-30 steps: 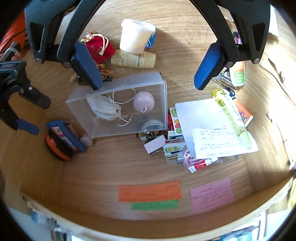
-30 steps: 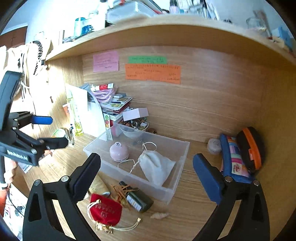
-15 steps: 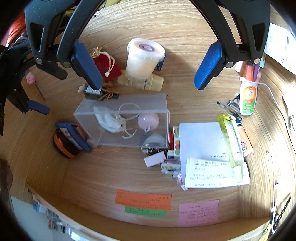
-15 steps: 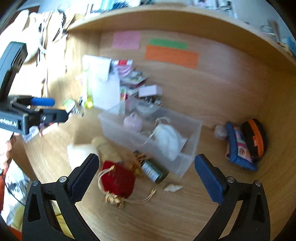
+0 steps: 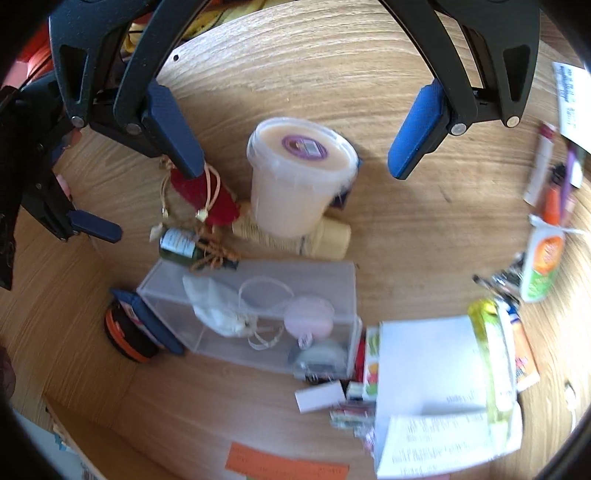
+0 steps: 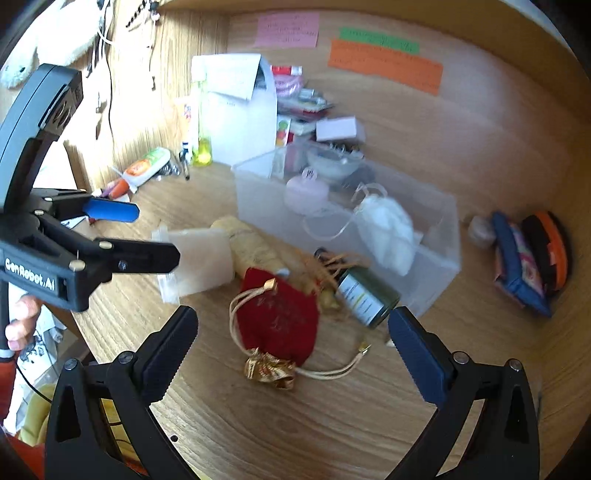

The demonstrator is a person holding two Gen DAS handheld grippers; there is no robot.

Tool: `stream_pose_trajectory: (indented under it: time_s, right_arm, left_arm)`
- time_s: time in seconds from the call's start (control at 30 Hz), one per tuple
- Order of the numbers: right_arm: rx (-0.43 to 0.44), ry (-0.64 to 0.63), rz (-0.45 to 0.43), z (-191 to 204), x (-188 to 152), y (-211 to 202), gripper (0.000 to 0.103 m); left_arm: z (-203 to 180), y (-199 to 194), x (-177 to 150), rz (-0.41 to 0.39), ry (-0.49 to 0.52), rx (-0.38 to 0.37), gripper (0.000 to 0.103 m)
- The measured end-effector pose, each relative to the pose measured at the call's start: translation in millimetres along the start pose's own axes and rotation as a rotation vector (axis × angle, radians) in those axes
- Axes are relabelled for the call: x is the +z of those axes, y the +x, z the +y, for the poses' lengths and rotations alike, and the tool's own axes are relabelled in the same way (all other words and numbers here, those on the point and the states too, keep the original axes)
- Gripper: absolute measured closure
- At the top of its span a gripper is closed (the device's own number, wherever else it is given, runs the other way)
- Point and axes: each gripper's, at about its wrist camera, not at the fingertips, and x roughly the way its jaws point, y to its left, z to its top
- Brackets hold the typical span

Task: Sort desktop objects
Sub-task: 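Grasp the white labelled tub with the left tool while the right tool grasps the red velvet pouch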

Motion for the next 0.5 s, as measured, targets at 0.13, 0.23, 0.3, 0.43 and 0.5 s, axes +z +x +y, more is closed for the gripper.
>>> stream_pose_trajectory:
  time_s: [0.13, 0.23, 0.3, 0.43, 0.5]
  right_arm:
    - [0.037, 0.043, 0.058, -3, -9, 17, 0.000]
    - [0.079, 0.077, 0.098, -7, -13, 31, 0.000]
    - [0.095, 0.092, 0.111, -10, -14, 37, 0.002]
    - [0.113, 0.110, 0.139, -15, -12, 48, 0.007]
    - [0.110, 0.095, 0.159, -13, -10, 53, 0.020]
  left_arm:
    - [0, 15, -4, 0.026, 0.015, 0.028, 0.002]
    - [1, 24, -6, 0.040, 0.015, 0.040, 0.002]
    - [1, 28, -6, 0.045, 0.015, 0.048, 0.002]
    - [5, 35, -6, 0.040, 0.009, 0.064, 0.002]
    - [6, 38, -5, 0.049, 0.001, 0.040, 0.002]
